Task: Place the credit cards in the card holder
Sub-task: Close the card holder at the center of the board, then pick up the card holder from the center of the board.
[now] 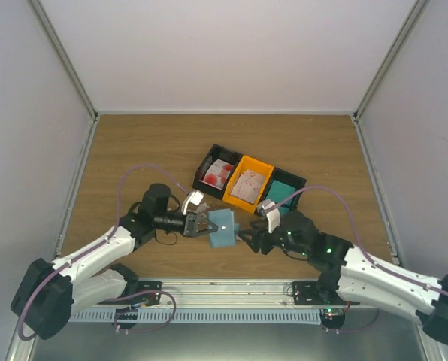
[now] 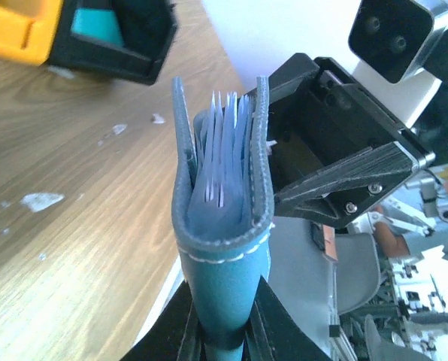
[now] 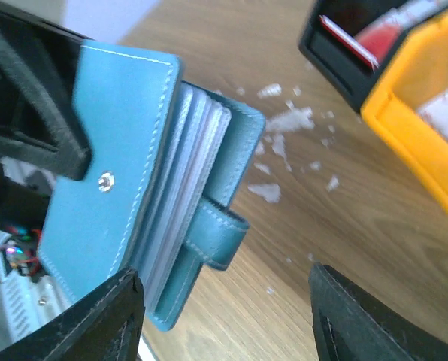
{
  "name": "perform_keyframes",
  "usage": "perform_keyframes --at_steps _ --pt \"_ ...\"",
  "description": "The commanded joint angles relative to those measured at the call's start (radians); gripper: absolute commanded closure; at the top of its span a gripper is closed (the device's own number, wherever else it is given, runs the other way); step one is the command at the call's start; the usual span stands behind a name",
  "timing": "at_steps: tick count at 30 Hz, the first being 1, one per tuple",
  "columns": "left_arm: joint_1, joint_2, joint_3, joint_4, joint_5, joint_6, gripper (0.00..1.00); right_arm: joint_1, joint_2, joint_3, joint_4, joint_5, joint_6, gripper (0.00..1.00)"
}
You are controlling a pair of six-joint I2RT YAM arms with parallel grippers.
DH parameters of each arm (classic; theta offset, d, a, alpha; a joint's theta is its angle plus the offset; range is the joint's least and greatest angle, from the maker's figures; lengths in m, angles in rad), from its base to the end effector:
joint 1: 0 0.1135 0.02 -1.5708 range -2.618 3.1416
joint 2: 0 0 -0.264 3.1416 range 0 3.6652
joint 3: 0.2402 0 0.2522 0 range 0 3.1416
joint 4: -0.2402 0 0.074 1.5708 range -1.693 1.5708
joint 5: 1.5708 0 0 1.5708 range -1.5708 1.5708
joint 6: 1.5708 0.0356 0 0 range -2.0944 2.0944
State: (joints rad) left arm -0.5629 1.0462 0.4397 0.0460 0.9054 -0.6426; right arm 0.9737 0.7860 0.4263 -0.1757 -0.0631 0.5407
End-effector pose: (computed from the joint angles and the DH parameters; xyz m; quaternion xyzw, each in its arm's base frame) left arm 0.1580 -0.1328 0.2006 0.1802 0.7948 -0.5620 0.1415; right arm 0.0982 0.1485 0.2143 -0.2018 0.8449 0.3597 0.3407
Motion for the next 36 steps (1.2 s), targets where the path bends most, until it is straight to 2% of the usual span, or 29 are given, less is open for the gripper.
perform_keyframes --at_steps 1,5,16,21,26,30,33,36 --pt "0.036 -0.031 0.078 -0.116 0.165 0.119 1.0 -0.004 -0.133 -0.021 0.016 -0.057 -0.086 0.38" --pt "0.057 -0.035 0.123 -0.135 0.228 0.139 1.0 -0.004 -0.163 -0.007 0.025 -0.1 -0.117 0.38" --pt "0.062 -0.021 0.14 -0.102 0.269 0.098 1.0 -0.004 -0.014 0.064 0.012 -0.077 -0.157 0.39" --pt "0.062 -0.037 0.141 -0.101 0.271 0.095 1.0 -0.003 0.027 0.087 -0.023 0.084 -0.113 0.4" --pt "0.062 -0.04 0.132 -0.116 0.27 0.103 1.0 -0.003 0.034 0.109 -0.058 0.335 0.044 0.4" --pt "0.063 -0.049 0.12 -0.107 0.261 0.096 1.0 -0.004 0.048 0.147 -0.163 0.426 0.141 0.41" --pt "0.063 -0.046 0.112 -0.099 0.253 0.092 1.0 -0.004 0.03 0.153 -0.179 0.385 0.138 0.41" --pt "0.062 -0.042 0.106 -0.091 0.258 0.091 1.0 -0.004 -0.018 0.111 -0.098 0.212 0.027 0.41"
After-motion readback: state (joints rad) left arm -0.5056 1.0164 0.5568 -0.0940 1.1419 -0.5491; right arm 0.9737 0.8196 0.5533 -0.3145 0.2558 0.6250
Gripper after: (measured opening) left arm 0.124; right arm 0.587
